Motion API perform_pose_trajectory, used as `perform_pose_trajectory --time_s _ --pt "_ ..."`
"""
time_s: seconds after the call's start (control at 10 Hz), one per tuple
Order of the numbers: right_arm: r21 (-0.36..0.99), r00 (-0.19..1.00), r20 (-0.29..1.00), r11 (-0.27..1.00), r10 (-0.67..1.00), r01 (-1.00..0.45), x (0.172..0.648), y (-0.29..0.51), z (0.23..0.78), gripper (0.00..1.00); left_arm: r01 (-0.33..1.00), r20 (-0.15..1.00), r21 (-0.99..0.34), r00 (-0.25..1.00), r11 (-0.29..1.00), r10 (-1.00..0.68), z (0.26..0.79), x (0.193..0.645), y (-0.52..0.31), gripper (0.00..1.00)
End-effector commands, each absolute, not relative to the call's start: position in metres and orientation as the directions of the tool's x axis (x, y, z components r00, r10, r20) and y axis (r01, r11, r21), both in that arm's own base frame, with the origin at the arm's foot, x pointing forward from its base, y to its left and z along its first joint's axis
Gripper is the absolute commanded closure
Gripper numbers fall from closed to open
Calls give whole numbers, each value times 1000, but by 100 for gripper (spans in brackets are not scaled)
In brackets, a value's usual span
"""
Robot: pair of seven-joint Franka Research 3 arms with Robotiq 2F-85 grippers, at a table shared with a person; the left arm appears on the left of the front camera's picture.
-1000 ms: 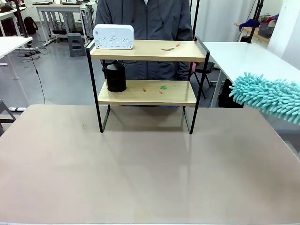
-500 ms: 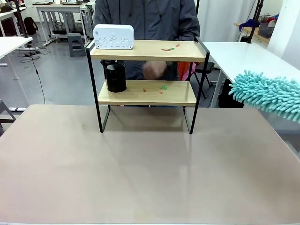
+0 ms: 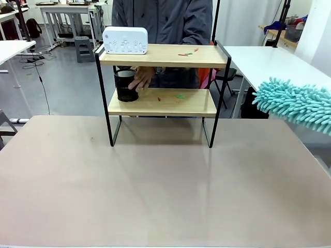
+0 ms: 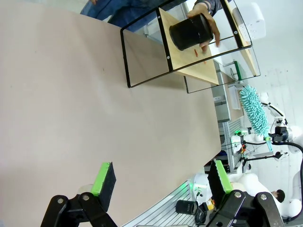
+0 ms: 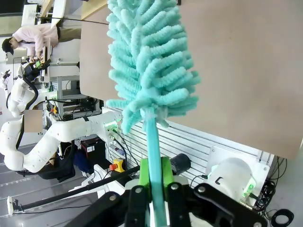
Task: Clean the shelf.
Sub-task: Clean the specific tier of the Shelf with the Duster once objects are removed.
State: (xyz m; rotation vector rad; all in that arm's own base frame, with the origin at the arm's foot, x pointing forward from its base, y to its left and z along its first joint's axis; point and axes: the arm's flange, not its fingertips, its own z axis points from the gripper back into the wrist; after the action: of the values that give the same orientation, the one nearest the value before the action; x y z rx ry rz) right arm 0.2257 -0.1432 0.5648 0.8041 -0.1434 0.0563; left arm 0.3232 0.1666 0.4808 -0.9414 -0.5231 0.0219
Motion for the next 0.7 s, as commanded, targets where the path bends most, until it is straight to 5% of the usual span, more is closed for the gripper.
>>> perform_pose_trajectory --time_s 0.0,0.4,0.5,0.6 --pt "720 988 152 688 -28 -91 232 -140 571 100 226 435 -768 871 600 229 481 322 166 0" --pt "720 988 152 688 -28 -91 232 -140 571 100 226 435 -768 871 600 229 481 322 166 0" --pt "713 989 149 693 -4 -105 226 -143 565 88 226 435 -768 871 600 229 481 322 166 0" --pt "659 986 159 739 45 -140 223 -126 571 88 226 435 -768 871 600 229 481 322 166 0"
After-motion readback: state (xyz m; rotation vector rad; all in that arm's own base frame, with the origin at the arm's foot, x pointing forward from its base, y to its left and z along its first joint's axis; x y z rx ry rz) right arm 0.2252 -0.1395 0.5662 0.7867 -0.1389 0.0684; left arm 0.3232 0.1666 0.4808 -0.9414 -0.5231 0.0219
